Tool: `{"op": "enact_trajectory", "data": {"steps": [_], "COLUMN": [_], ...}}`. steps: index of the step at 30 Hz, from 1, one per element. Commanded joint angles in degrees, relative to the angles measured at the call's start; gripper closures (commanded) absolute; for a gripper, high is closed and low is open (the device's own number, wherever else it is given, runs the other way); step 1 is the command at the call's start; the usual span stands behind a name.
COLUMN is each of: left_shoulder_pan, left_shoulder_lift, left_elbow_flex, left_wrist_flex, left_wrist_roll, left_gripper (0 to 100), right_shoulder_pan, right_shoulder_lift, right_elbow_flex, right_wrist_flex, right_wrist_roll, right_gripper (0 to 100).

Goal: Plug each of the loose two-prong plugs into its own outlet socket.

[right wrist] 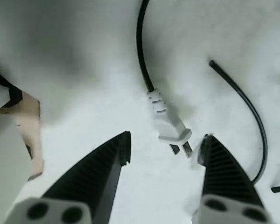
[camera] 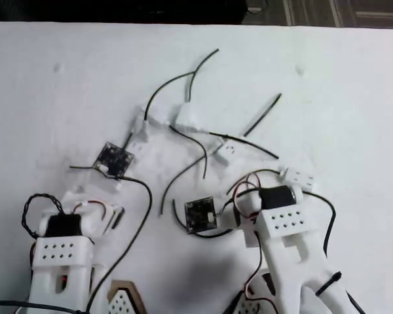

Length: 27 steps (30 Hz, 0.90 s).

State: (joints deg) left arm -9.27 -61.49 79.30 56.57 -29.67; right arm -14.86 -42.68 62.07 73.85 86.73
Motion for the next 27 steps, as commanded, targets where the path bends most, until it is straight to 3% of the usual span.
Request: {"op": "enact_trajectory", "data": {"steps": [1,7,13,24,27], "left_shoulder_pan": [-0.4,-0.4,-0.4,-0.4,-1.27], "left_shoulder_lift": [-1.01,-1.01,-1.01,-1.01,-1.01], "left_elbow_flex": [-0.18,-0.18,-0.18,-0.18,-0.18], "left_wrist_flex": [-0.7,-0.7,-0.62,-0.62,-0.62], "left_wrist_roll": [-0.53,-0.53,-0.53,-0.53,-0.53], "left_gripper": [79,79,79,79,79], "right_shoulder_pan": [-1.01,-2.95,-2.77,-1.63,-1.36], "right_shoulder_lift": [-0.84,-0.84,-0.84,-0.84,-0.84], "right_elbow_flex": [1.85,5.63,10.29,10.9,11.96], "right_wrist_flex": [-3.74,-6.37,-12.35,-12.09,-12.09], "right_wrist_roll": [0.53,0.44,0.44,0.35,0.35], "right_gripper": [76.5,77.2,84.8,85.9,94.3]}}
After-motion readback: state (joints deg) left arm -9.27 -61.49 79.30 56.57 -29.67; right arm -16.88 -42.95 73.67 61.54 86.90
